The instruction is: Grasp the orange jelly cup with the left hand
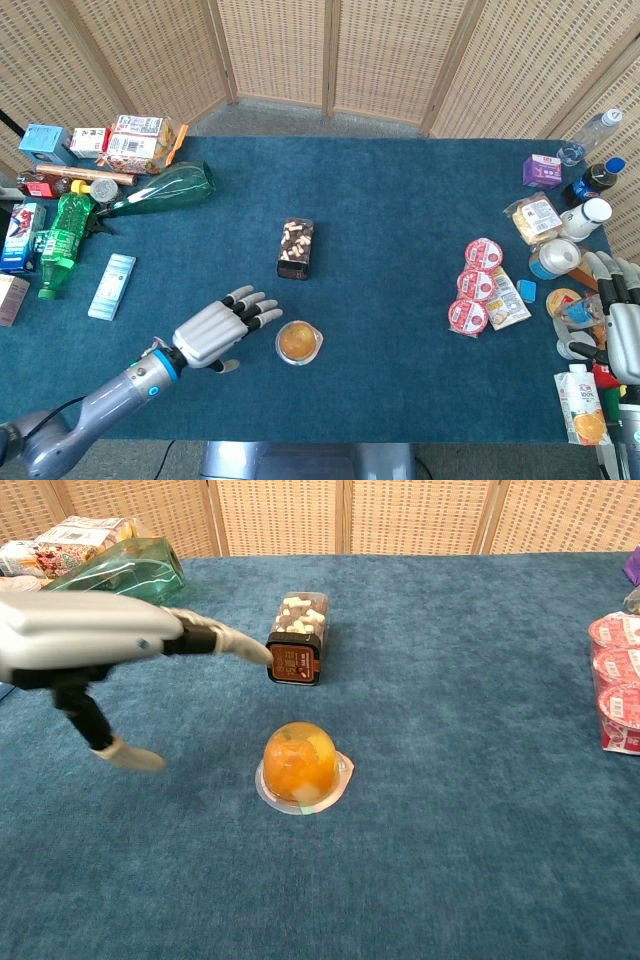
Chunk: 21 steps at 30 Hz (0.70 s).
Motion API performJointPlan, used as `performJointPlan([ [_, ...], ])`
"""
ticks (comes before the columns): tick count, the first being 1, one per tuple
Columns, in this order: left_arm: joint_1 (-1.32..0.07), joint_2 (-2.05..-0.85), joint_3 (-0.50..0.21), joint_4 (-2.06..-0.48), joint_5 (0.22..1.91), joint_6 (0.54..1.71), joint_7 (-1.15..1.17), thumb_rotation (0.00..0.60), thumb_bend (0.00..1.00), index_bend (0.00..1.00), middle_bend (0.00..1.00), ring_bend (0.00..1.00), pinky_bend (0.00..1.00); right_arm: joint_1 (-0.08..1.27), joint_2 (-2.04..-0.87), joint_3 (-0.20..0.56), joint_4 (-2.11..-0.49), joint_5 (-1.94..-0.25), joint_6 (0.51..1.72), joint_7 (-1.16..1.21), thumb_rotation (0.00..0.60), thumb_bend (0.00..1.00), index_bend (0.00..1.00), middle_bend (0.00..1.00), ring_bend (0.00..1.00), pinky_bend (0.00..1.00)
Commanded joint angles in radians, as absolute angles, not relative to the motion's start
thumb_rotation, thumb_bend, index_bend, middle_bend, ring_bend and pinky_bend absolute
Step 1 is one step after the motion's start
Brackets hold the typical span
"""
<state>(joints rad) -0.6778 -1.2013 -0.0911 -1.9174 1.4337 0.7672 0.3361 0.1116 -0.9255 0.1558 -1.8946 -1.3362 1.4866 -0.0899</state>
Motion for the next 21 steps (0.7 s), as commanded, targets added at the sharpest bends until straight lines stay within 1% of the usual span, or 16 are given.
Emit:
performJointPlan([
  [1, -0.717, -1.259, -0.092, -1.877, 1.394, 0.732, 0.358, 0.6, 0.27, 0.06, 0.0, 0.0, 0.0, 0.111, -0.927, 0.156, -1.891, -1.333, 1.485, -0.088, 0.503, 0.32, 0.0, 0.0, 0.0, 0.0],
  [12, -0.796, -1.403, -0.086, -1.776, 1.314, 0.699, 0.406, 0.6, 0.27, 0.12, 0.0, 0.0, 0.0, 0.09, -0.922, 0.156, -1.88, -1.324, 1.5, -0.063, 0.502, 0.32, 0.0, 0.0, 0.0, 0.0],
  [15, -0.812, -1.433, -0.081, -1.76, 1.299, 0.696, 0.415, 0.6, 0.27, 0.18, 0.0, 0.0, 0.0, 0.082, -0.92, 0.155, -1.878, -1.324, 1.509, -0.052, 0.503, 0.32, 0.0, 0.0, 0.0, 0.0],
  [17, -0.816, -1.451, -0.076, -1.747, 1.298, 0.705, 0.421, 0.6, 0.27, 0.27, 0.01, 0.0, 0.0, 0.076, -0.92, 0.156, -1.873, -1.324, 1.517, -0.047, 0.504, 0.32, 0.0, 0.0, 0.0, 0.0],
  [18, -0.818, -1.456, -0.072, -1.741, 1.295, 0.708, 0.426, 0.6, 0.27, 0.3, 0.02, 0.01, 0.0, 0.073, -0.92, 0.156, -1.872, -1.323, 1.52, -0.044, 0.503, 0.32, 0.0, 0.0, 0.0, 0.0],
  [21, -0.82, -1.474, -0.062, -1.72, 1.288, 0.715, 0.425, 0.6, 0.27, 0.36, 0.07, 0.08, 0.0, 0.065, -0.917, 0.156, -1.871, -1.32, 1.527, -0.036, 0.504, 0.32, 0.0, 0.0, 0.0, 0.0],
])
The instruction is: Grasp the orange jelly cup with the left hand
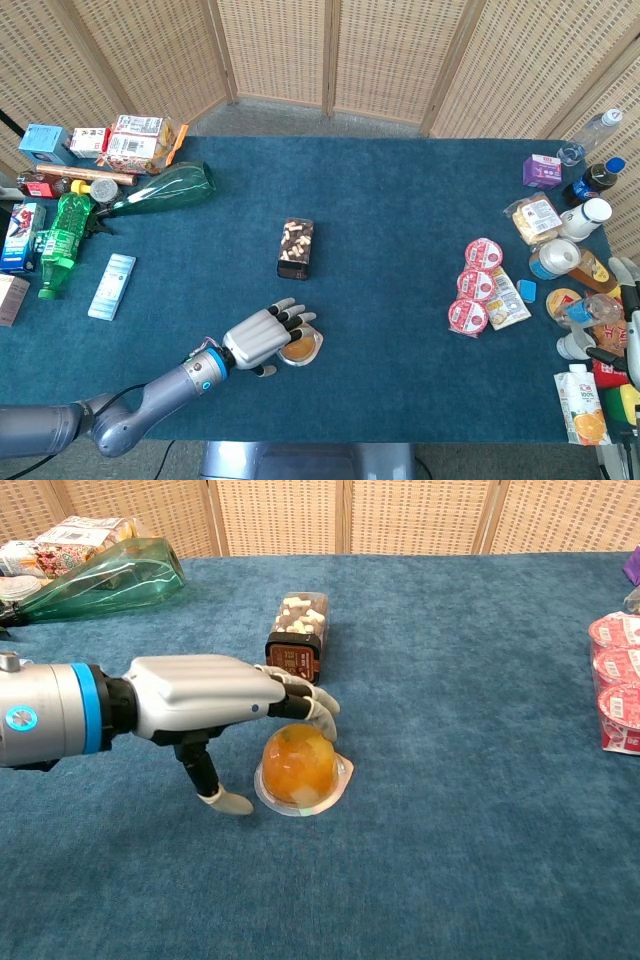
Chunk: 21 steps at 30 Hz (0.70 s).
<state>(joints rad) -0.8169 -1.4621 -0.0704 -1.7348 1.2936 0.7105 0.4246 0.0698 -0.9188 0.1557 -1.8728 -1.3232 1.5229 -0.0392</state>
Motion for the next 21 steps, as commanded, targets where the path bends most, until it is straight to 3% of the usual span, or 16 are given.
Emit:
performJointPlan([
  [1, -0.822, -1.478, -0.058, -1.713, 1.287, 0.717, 0.427, 0.6, 0.27, 0.38, 0.09, 0.11, 0.0, 0.062, -0.917, 0.156, -1.872, -1.319, 1.529, -0.035, 0.503, 0.32, 0.0, 0.0, 0.0, 0.0],
  [4, -0.82, -1.5, -0.049, -1.683, 1.295, 0.743, 0.445, 0.6, 0.28, 0.49, 0.21, 0.27, 0.06, 0.057, -0.916, 0.156, -1.872, -1.314, 1.531, -0.03, 0.503, 0.32, 0.0, 0.0, 0.0, 0.0],
  [7, -0.818, -1.526, -0.045, -1.652, 1.287, 0.76, 0.451, 0.6, 0.31, 0.6, 0.37, 0.47, 0.28, 0.054, -0.916, 0.157, -1.873, -1.312, 1.531, -0.022, 0.503, 0.32, 0.0, 0.0, 0.0, 0.0],
  [10, -0.814, -1.551, -0.047, -1.613, 1.28, 0.778, 0.44, 0.6, 0.36, 0.7, 0.48, 0.59, 0.45, 0.054, -0.914, 0.159, -1.876, -1.312, 1.529, -0.021, 0.504, 0.32, 0.0, 0.0, 0.0, 0.0],
  [13, -0.808, -1.561, -0.048, -1.591, 1.28, 0.799, 0.429, 0.6, 0.39, 0.75, 0.56, 0.64, 0.57, 0.055, -0.914, 0.161, -1.88, -1.315, 1.531, -0.026, 0.507, 0.32, 0.0, 0.0, 0.0, 0.0],
  [21, -0.774, -1.472, -0.075, -1.65, 1.293, 0.885, 0.364, 0.6, 0.4, 0.77, 0.58, 0.67, 0.6, 0.061, -0.921, 0.166, -1.884, -1.319, 1.526, -0.034, 0.505, 0.32, 0.0, 0.0, 0.0, 0.0],
])
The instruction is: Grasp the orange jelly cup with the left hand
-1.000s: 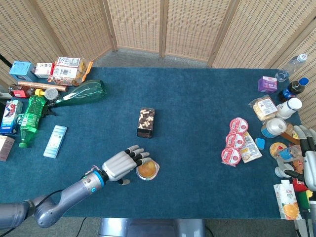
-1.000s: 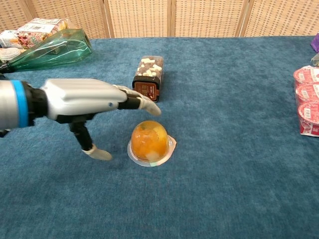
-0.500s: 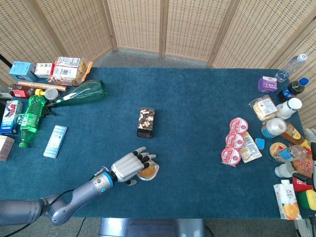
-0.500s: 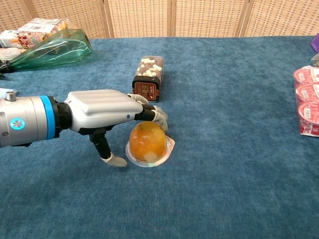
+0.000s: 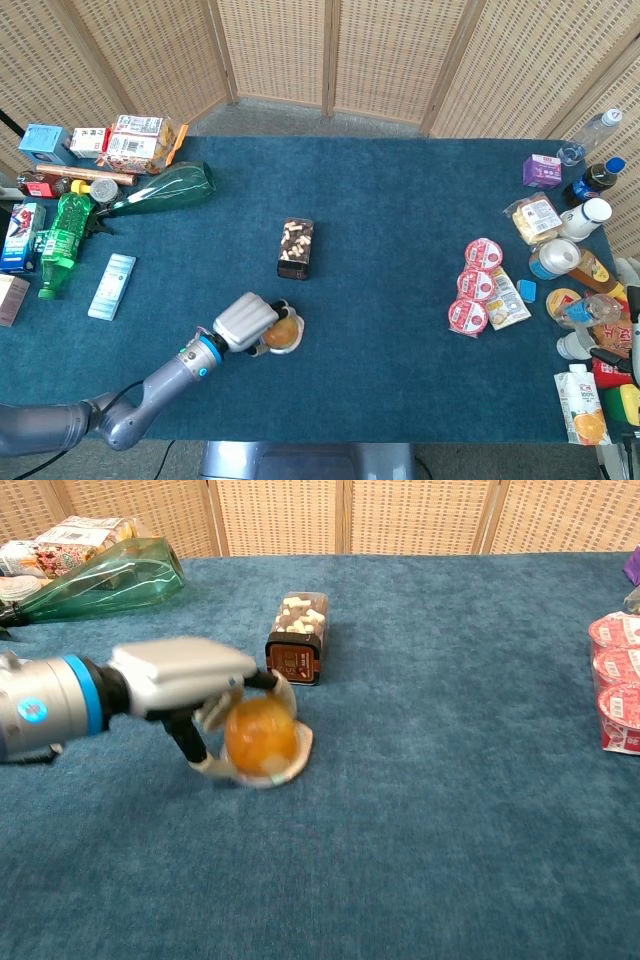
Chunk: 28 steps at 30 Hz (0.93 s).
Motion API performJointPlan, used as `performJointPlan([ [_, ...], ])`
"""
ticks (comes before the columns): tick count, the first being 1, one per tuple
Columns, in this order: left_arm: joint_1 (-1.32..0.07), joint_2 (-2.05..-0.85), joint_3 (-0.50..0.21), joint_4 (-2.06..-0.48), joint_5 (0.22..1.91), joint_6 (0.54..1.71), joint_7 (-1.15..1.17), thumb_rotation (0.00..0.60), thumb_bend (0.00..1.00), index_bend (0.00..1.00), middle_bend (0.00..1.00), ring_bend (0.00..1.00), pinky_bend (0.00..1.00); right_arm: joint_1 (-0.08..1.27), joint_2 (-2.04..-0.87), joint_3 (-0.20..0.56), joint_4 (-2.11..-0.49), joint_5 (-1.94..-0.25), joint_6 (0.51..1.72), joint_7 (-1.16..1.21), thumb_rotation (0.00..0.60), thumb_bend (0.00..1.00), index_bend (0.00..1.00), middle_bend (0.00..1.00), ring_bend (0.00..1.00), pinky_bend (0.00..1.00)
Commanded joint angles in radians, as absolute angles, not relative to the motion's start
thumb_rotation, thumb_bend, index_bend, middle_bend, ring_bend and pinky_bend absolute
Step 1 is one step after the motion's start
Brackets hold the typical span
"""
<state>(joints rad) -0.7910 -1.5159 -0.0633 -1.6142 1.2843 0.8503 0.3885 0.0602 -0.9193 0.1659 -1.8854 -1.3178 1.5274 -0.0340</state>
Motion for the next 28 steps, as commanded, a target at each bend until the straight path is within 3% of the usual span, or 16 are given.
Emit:
performJointPlan([
  [1, -0.768, -1.452, -0.079, -1.668, 1.296, 0.897, 0.354, 0.6, 0.4, 0.77, 0.58, 0.67, 0.6, 0.062, -0.923, 0.167, -1.883, -1.319, 1.525, -0.034, 0.505, 0.32, 0.0, 0.0, 0.0, 0.0],
  [11, -0.669, -1.223, -0.127, -1.865, 1.423, 1.109, 0.193, 0.6, 0.4, 0.76, 0.57, 0.66, 0.59, 0.077, -0.948, 0.167, -1.859, -1.327, 1.501, -0.022, 0.504, 0.32, 0.0, 0.0, 0.0, 0.0],
  [19, -0.628, -1.191, -0.186, -1.893, 1.473, 1.247, 0.147, 0.6, 0.4, 0.75, 0.57, 0.65, 0.57, 0.082, -0.972, 0.166, -1.838, -1.334, 1.495, -0.001, 0.507, 0.32, 0.0, 0.0, 0.0, 0.0],
  [28, -0.63, -1.17, -0.238, -1.919, 1.466, 1.279, 0.138, 0.6, 0.4, 0.75, 0.56, 0.64, 0.57, 0.068, -0.974, 0.163, -1.832, -1.343, 1.512, 0.012, 0.505, 0.32, 0.0, 0.0, 0.0, 0.0],
])
